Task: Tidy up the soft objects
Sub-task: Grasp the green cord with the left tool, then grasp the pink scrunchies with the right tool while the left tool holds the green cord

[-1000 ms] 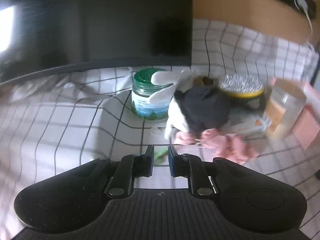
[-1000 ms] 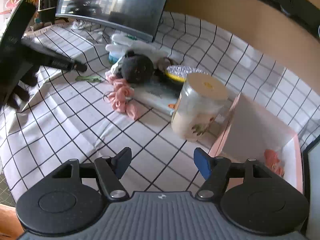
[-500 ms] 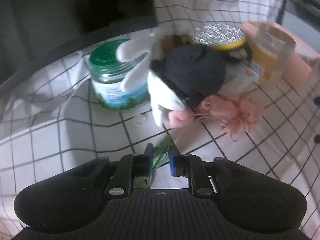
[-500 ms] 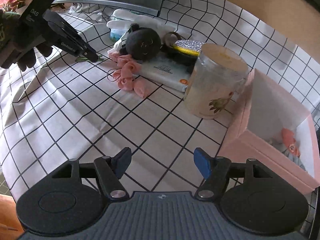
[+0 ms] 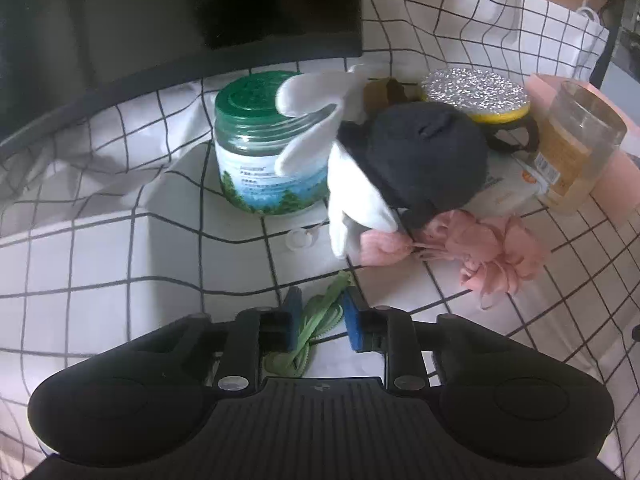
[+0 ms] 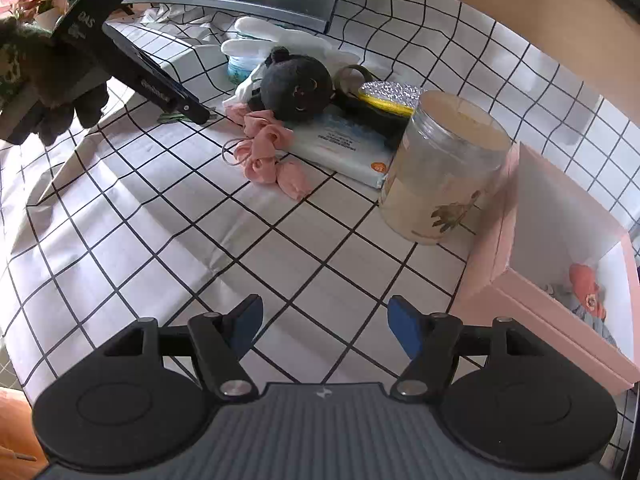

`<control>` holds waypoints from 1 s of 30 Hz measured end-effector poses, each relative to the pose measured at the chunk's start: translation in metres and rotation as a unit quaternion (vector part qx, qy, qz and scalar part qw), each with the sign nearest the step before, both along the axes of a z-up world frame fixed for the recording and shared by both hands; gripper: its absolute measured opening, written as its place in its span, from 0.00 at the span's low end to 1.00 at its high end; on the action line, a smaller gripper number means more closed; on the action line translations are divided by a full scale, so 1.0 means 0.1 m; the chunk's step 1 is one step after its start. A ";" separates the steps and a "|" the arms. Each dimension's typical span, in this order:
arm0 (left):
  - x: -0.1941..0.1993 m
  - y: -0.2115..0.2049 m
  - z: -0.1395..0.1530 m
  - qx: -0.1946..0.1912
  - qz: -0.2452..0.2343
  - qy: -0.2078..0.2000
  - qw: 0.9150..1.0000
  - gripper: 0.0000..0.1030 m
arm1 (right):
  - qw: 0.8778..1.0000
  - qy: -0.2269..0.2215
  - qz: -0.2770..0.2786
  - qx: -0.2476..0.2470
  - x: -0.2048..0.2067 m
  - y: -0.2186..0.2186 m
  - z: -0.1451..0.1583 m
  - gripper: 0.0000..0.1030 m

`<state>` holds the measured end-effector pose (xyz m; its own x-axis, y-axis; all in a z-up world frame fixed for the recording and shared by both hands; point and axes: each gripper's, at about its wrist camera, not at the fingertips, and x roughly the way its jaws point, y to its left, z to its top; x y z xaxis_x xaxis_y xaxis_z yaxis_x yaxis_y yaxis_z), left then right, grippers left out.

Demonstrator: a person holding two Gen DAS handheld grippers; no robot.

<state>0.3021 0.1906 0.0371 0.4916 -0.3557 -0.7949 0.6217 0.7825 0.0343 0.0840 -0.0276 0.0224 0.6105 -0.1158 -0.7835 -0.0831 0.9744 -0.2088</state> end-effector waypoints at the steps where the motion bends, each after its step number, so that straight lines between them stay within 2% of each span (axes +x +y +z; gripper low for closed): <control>1: -0.03 -0.01 -0.01 -0.002 0.005 -0.004 1.000 0.26 | 1.000 -0.001 0.001 0.000 0.00 0.00 0.01 0.68; 5: -0.22 -0.04 -0.03 -0.018 0.032 -0.017 0.999 0.24 | 1.000 -0.012 0.001 0.005 0.06 0.00 0.05 0.68; 8: -0.45 0.03 -0.04 -0.043 0.069 -0.011 0.997 0.24 | 1.000 -0.021 0.007 0.021 0.22 0.01 0.11 0.68; 15: -1.02 0.34 0.06 -0.131 0.147 0.017 0.980 0.24 | 0.997 -0.058 0.042 0.025 0.77 0.17 0.19 0.68; 19: -1.23 0.48 0.08 -0.136 0.171 0.025 0.975 0.24 | 0.997 -0.053 0.052 0.036 1.14 0.34 0.08 0.68; 22: -1.35 0.59 0.10 -0.144 0.192 0.027 0.971 0.24 | 0.997 -0.049 0.061 0.019 1.30 0.50 -0.07 0.66; 24: -1.41 0.66 0.11 -0.149 0.205 0.027 0.967 0.24 | 0.997 -0.046 0.064 0.005 1.34 0.58 -0.15 0.53; 26: -1.46 0.72 0.11 -0.152 0.215 0.027 0.964 0.24 | 0.997 -0.035 0.074 -0.009 1.32 0.63 -0.17 0.26; 28: -1.48 0.77 0.10 -0.155 0.225 0.028 0.962 0.24 | 0.996 -0.031 0.089 -0.010 1.27 0.65 -0.12 0.16; 30: -1.46 0.80 0.11 -0.156 0.235 0.027 0.959 0.24 | 0.995 -0.031 0.097 0.001 1.17 0.65 0.00 0.10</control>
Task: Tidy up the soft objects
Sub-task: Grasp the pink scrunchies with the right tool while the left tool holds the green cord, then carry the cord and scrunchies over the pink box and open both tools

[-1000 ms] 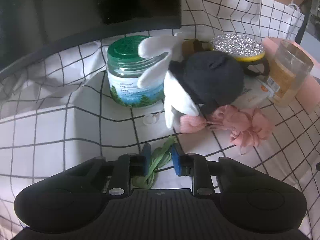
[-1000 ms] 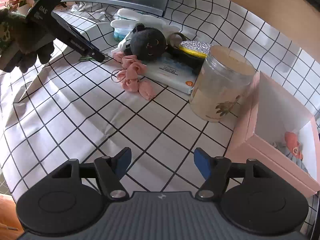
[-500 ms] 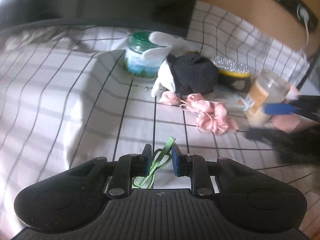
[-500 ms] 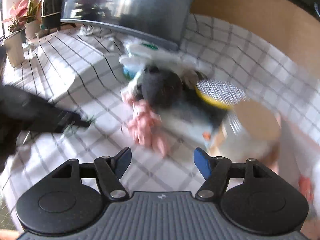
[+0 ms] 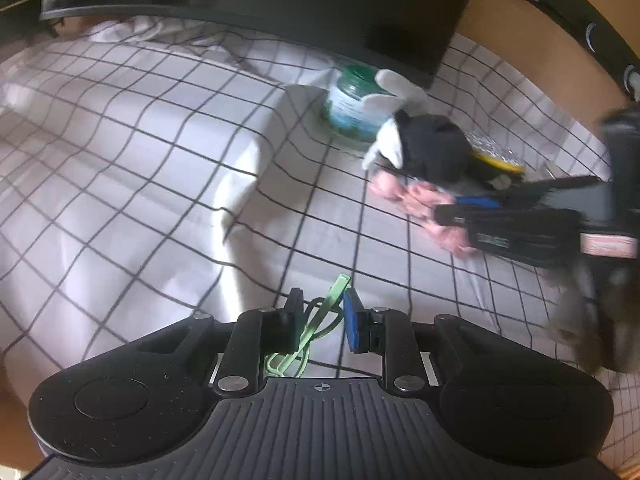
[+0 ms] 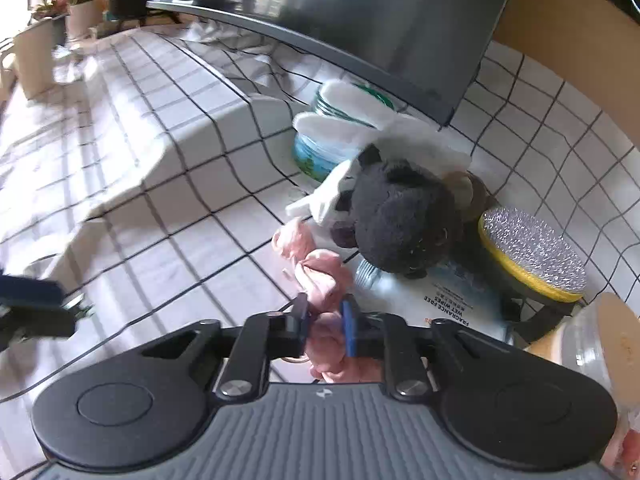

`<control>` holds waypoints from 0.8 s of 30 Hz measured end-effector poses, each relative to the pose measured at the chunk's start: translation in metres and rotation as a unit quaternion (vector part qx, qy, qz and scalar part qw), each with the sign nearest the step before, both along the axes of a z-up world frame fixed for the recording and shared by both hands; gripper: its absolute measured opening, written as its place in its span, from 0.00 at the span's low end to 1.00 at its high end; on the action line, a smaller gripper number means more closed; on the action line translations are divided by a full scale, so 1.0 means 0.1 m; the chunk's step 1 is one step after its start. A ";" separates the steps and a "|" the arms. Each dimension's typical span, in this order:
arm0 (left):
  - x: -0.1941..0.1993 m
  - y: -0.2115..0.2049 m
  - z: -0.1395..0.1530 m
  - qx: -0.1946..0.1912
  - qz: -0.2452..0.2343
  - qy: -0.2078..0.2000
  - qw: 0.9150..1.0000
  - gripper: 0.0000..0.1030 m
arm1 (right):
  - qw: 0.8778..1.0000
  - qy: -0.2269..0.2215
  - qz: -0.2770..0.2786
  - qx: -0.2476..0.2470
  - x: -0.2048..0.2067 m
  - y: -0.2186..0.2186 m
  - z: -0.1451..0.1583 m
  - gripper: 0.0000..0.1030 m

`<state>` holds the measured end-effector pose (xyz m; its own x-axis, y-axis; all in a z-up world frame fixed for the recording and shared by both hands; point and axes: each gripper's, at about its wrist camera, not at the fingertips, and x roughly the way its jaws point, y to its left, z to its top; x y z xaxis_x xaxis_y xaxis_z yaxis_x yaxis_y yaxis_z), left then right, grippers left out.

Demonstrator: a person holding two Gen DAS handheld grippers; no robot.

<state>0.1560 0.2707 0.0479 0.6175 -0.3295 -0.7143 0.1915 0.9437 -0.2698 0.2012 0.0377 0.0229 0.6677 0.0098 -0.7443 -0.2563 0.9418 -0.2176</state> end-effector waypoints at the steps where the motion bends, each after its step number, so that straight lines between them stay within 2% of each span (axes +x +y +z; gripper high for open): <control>1: 0.02 0.01 0.02 -0.001 0.005 -0.003 1.000 0.24 | 1.000 -0.002 0.005 0.009 -0.06 -0.02 0.09 0.09; 5: 0.14 0.01 0.17 -0.009 0.019 -0.023 1.000 0.24 | 0.999 -0.036 0.023 0.033 -0.29 -0.08 0.51 0.09; 10: 0.38 -0.13 0.51 -0.002 0.008 -0.067 0.998 0.24 | 0.993 -0.093 -0.001 0.070 -0.40 -0.36 1.09 0.09; 16: 0.76 -0.55 1.09 0.000 -0.022 -0.139 0.990 0.24 | 0.979 -0.182 -0.060 0.067 -0.53 -0.96 1.72 0.09; 19: 0.96 -0.86 1.33 -0.005 -0.040 -0.166 0.985 0.24 | 0.970 -0.208 -0.103 0.069 -0.63 -1.35 1.93 0.09; 24: 1.26 -1.53 1.57 -0.024 -0.086 -0.169 0.982 0.24 | 0.954 -0.233 -0.176 0.063 -0.85 -2.03 2.10 0.09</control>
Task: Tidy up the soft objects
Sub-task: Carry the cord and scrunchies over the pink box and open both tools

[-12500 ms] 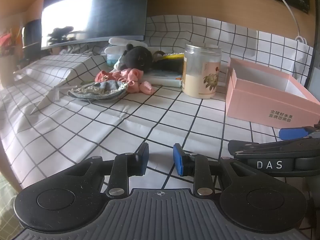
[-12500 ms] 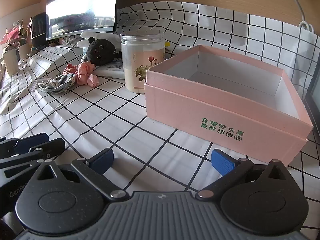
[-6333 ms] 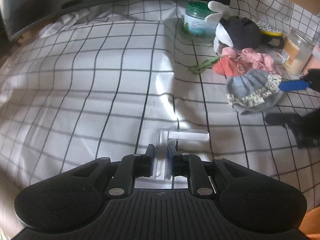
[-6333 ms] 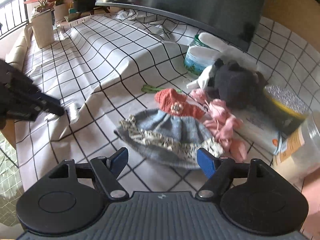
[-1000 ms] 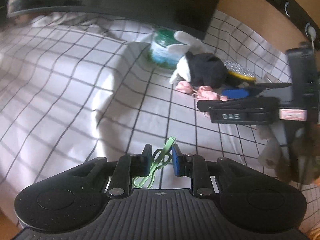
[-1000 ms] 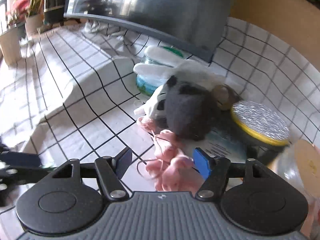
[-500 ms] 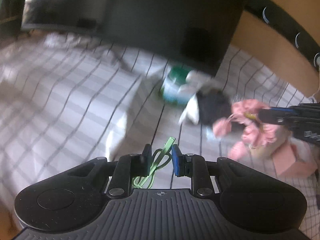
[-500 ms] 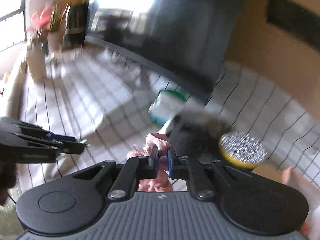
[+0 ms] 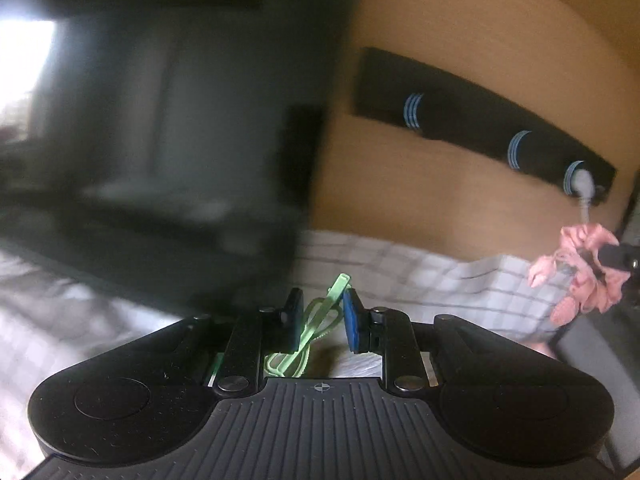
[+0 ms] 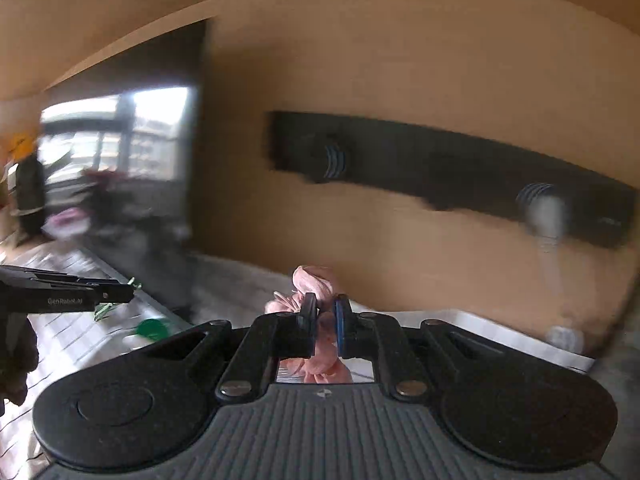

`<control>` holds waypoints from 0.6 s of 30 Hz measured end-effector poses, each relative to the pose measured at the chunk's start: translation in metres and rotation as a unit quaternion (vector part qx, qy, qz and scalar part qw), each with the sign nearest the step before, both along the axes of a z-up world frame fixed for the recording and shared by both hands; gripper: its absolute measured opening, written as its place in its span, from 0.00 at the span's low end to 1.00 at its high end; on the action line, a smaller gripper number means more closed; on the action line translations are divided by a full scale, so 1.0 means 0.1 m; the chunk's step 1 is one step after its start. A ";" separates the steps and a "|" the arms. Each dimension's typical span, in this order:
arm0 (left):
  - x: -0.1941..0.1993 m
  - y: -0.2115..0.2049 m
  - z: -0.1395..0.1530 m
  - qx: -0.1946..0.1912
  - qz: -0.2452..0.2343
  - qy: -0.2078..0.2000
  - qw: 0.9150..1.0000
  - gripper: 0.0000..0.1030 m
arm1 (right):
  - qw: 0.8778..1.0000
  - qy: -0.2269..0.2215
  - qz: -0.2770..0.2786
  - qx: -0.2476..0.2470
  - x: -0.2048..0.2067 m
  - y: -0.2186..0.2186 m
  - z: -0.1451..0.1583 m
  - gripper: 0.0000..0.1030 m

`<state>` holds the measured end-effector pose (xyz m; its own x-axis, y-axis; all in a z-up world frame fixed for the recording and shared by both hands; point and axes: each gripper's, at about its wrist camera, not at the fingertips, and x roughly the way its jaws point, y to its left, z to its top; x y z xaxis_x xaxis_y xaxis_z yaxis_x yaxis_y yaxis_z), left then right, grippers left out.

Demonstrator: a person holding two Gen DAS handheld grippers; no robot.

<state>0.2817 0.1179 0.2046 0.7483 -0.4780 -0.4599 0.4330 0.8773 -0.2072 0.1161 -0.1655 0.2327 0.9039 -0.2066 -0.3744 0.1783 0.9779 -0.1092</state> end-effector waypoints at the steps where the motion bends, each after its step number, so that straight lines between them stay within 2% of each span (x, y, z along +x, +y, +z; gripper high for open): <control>1: 0.03 -0.15 0.02 -0.002 -0.015 0.002 1.000 0.24 | 1.000 -0.002 -0.014 -0.002 -0.05 -0.10 0.01 0.09; 6: 0.04 -1.09 0.04 0.005 -0.108 0.013 0.994 0.24 | 0.997 0.009 -0.071 0.013 -0.32 -0.58 -0.09 0.09; 9: 0.02 -1.64 0.00 0.015 -0.165 0.020 0.986 0.24 | 0.994 0.023 -0.098 0.034 -0.41 -0.82 -0.25 0.09; 14: -0.07 -2.33 -0.03 0.024 -0.236 0.025 0.971 0.24 | 0.990 0.043 -0.122 0.060 -0.49 -1.01 -0.46 0.09; 16: -0.06 -2.53 -0.07 0.019 -0.249 0.045 0.967 0.24 | 0.989 0.054 -0.123 0.068 -0.49 -1.02 -0.57 0.09; 18: -0.03 -2.66 -0.19 0.006 -0.266 0.090 0.960 0.25 | 0.988 0.068 -0.116 0.074 -0.48 -1.04 -0.73 0.12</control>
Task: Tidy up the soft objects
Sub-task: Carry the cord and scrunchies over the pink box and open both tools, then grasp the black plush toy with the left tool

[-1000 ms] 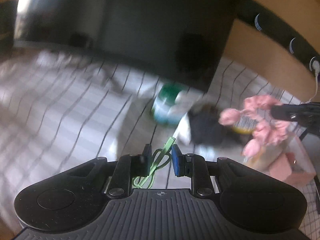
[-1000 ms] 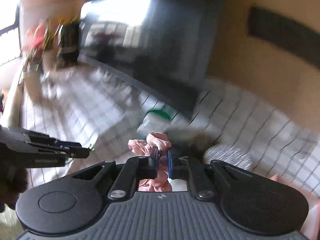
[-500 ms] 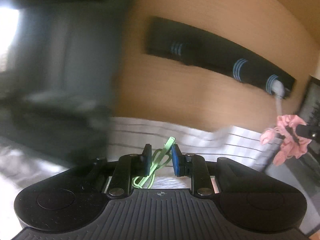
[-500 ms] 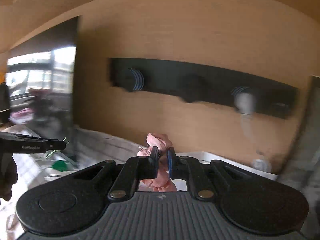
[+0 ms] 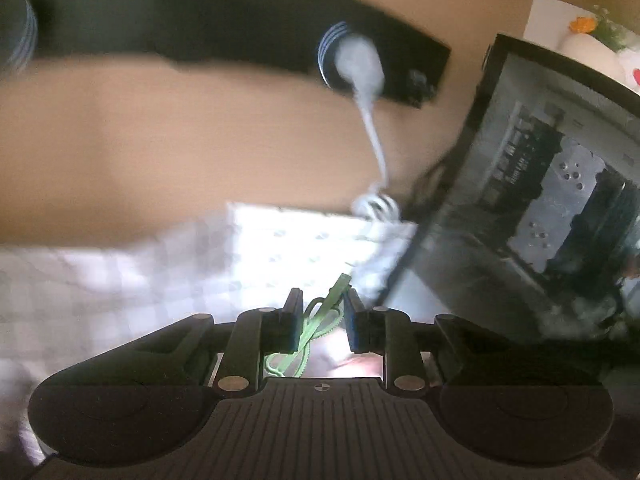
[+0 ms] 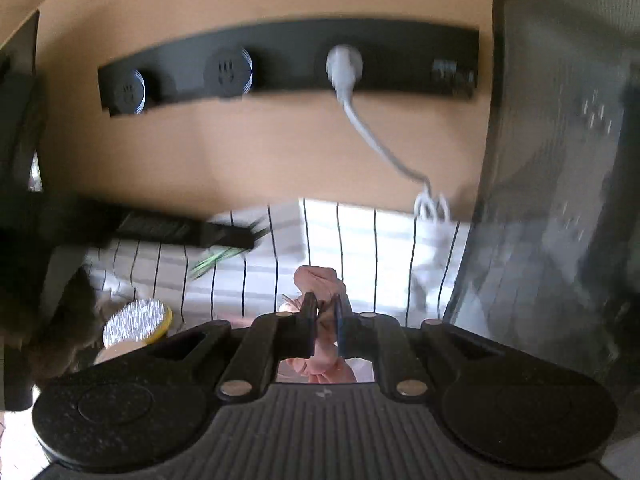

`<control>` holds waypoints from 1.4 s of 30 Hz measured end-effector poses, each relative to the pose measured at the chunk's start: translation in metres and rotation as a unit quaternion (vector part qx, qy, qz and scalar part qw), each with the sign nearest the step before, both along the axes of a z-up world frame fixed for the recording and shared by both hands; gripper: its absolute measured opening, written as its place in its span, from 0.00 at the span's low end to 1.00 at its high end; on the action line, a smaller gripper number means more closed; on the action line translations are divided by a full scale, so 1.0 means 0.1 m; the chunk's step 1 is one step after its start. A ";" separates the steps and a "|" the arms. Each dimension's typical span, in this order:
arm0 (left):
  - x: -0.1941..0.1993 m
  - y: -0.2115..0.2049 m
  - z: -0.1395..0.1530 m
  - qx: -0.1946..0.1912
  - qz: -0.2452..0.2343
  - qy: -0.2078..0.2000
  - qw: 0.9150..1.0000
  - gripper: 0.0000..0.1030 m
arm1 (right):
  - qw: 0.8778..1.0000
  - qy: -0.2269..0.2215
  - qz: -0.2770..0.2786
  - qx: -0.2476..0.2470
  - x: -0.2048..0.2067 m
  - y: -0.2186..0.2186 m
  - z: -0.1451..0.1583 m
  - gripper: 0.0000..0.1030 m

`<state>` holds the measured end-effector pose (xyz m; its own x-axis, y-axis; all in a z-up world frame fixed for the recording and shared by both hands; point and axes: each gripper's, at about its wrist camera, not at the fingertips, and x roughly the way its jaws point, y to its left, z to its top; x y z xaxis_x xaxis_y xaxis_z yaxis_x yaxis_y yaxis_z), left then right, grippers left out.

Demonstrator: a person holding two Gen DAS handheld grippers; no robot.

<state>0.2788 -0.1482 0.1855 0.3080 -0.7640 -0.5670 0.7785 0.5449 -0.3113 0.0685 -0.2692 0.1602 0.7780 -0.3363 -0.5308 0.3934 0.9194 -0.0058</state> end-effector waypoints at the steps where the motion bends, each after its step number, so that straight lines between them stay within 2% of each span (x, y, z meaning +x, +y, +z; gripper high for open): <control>1: 0.03 -0.09 -0.09 0.019 -0.005 0.028 0.999 0.25 | 1.000 0.008 0.001 0.002 -0.02 0.02 -0.07 0.22; 2: 0.05 -0.18 -0.19 0.049 -0.003 0.042 0.998 0.24 | 1.000 0.017 0.000 0.003 -0.03 0.04 -0.15 0.38; 4: -0.02 -0.28 -0.38 0.095 0.001 0.022 0.995 0.24 | 1.000 0.025 0.000 -0.005 -0.11 0.12 -0.29 0.56; 5: -0.05 -0.30 -0.44 0.104 0.000 0.011 0.995 0.24 | 1.000 0.027 0.003 -0.010 -0.17 0.17 -0.34 0.58; 9: -0.03 -0.17 -0.56 0.083 0.018 0.045 0.995 0.24 | 0.999 0.044 0.014 -0.006 -0.35 0.31 -0.53 0.60; 14: -0.08 0.15 -0.42 0.027 0.033 0.054 0.998 0.24 | 0.998 0.059 0.021 0.010 -0.43 0.40 -0.66 0.60; 18: -0.46 0.74 -0.39 -0.009 0.065 0.004 0.998 0.24 | 0.998 0.060 0.036 0.003 -0.46 0.55 -0.66 0.61; 21: -0.73 1.24 -0.49 -0.025 0.099 -0.029 0.994 0.24 | 0.997 0.062 0.049 0.009 -0.48 0.65 -0.65 0.64; 23: -0.84 1.54 -0.62 -0.012 0.131 -0.042 0.990 0.24 | 0.996 0.067 0.059 0.023 -0.49 0.75 -0.67 0.66; 25: -0.89 1.82 -0.76 0.019 0.178 -0.047 0.983 0.24 | 0.993 0.079 0.077 0.032 -0.45 0.87 -0.69 0.66; 27: -0.86 2.13 -0.87 0.033 0.228 -0.021 0.973 0.24 | 0.991 0.090 0.101 0.022 -0.36 1.05 -0.70 0.66; 30: -0.83 2.59 -0.97 0.035 0.297 0.007 0.954 0.24 | 0.986 0.096 0.137 0.004 -0.17 1.35 -0.69 0.66; 33: -0.82 2.93 -1.02 0.030 0.332 0.023 0.943 0.24 | 0.979 0.097 0.176 -0.013 0.03 1.66 -0.68 0.66; 35: -0.79 3.03 -1.02 0.023 0.333 0.029 0.942 0.24 | 0.974 0.100 0.198 -0.032 0.13 1.87 -0.68 0.66; 38: -0.68 3.08 -0.95 0.011 0.323 0.016 0.946 0.24 | 0.966 0.099 0.230 -0.062 0.20 2.18 -0.68 0.66; 42: -0.37 2.99 -0.84 -0.014 0.334 0.020 0.942 0.24 | 0.957 0.113 0.251 -0.087 0.19 2.39 -0.77 0.66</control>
